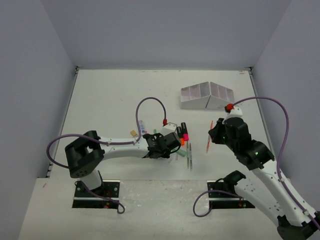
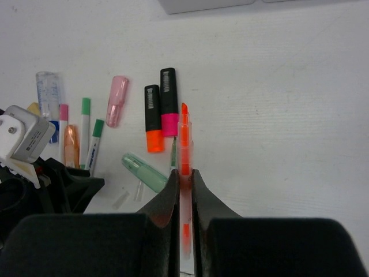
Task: Sort the stationery into containers
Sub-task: Close the pen cap on the pen.
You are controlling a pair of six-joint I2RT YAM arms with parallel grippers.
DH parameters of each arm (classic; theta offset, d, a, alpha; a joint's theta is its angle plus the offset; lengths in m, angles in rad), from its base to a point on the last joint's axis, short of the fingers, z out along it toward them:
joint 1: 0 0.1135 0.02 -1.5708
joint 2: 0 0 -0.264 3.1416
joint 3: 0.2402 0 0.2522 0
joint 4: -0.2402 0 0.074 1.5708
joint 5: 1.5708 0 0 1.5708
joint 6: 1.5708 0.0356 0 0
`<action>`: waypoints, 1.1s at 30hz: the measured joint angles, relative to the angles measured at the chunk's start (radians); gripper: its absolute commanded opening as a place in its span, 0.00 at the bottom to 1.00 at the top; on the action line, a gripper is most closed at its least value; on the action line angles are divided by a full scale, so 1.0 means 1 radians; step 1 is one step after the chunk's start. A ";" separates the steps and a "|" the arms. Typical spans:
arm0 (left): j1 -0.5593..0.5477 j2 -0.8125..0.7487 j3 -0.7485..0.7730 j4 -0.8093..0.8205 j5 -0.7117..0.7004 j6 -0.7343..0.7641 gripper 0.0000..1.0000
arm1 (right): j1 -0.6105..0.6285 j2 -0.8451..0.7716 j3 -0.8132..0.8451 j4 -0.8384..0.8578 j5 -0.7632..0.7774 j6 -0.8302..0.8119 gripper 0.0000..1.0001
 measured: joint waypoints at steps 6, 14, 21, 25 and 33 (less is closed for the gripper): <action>-0.002 0.015 -0.015 0.011 0.002 0.000 0.34 | 0.000 0.000 0.000 0.000 -0.006 -0.005 0.00; -0.002 0.018 -0.041 0.012 0.001 0.000 0.33 | 0.000 0.012 -0.008 0.001 -0.027 -0.012 0.00; -0.002 0.031 -0.049 0.027 0.006 0.001 0.14 | 0.000 0.021 -0.013 0.001 -0.034 -0.014 0.00; -0.002 0.037 -0.051 0.047 0.006 0.001 0.00 | 0.000 0.019 -0.013 0.002 -0.056 -0.016 0.00; -0.002 0.037 -0.045 0.052 -0.006 0.007 0.00 | 0.000 -0.048 -0.037 0.067 -0.236 -0.046 0.00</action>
